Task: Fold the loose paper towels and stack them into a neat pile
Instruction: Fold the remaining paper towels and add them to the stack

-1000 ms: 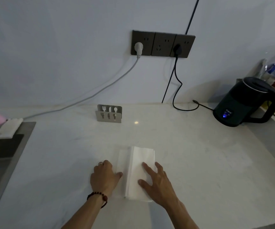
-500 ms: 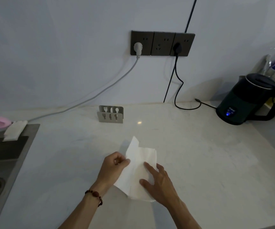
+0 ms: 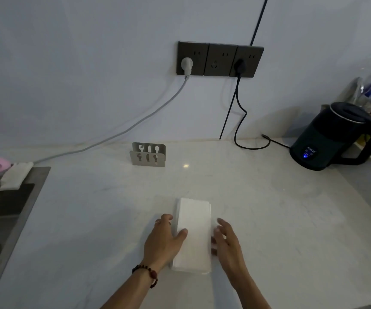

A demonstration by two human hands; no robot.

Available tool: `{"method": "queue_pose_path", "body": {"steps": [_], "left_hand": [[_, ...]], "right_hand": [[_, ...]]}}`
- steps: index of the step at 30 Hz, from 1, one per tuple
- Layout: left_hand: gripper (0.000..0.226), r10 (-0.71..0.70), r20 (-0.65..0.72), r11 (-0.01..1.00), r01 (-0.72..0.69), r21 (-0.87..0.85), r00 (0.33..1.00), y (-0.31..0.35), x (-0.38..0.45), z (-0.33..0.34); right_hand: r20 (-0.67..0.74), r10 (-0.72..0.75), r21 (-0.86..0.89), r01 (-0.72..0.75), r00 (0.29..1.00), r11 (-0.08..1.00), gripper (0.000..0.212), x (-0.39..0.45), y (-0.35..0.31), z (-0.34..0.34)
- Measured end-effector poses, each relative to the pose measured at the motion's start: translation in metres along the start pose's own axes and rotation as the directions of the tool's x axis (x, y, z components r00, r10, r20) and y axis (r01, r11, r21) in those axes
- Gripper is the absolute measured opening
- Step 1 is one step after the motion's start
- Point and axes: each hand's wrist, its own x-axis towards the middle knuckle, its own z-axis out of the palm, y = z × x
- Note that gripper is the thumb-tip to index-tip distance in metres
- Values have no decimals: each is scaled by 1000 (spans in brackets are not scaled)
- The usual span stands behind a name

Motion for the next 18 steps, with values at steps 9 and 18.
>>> {"method": "queue_pose_path", "body": {"steps": [9, 18], "left_hand": [[47, -107, 62, 993, 110, -51, 992, 0, 7, 8], [45, -116, 184, 965, 155, -211, 976, -16, 17, -3]], "right_hand": [[-44, 320, 22, -319, 947, 948, 81, 9, -25, 23], [84, 252, -121, -241, 964, 963, 65, 15, -26, 31]]}}
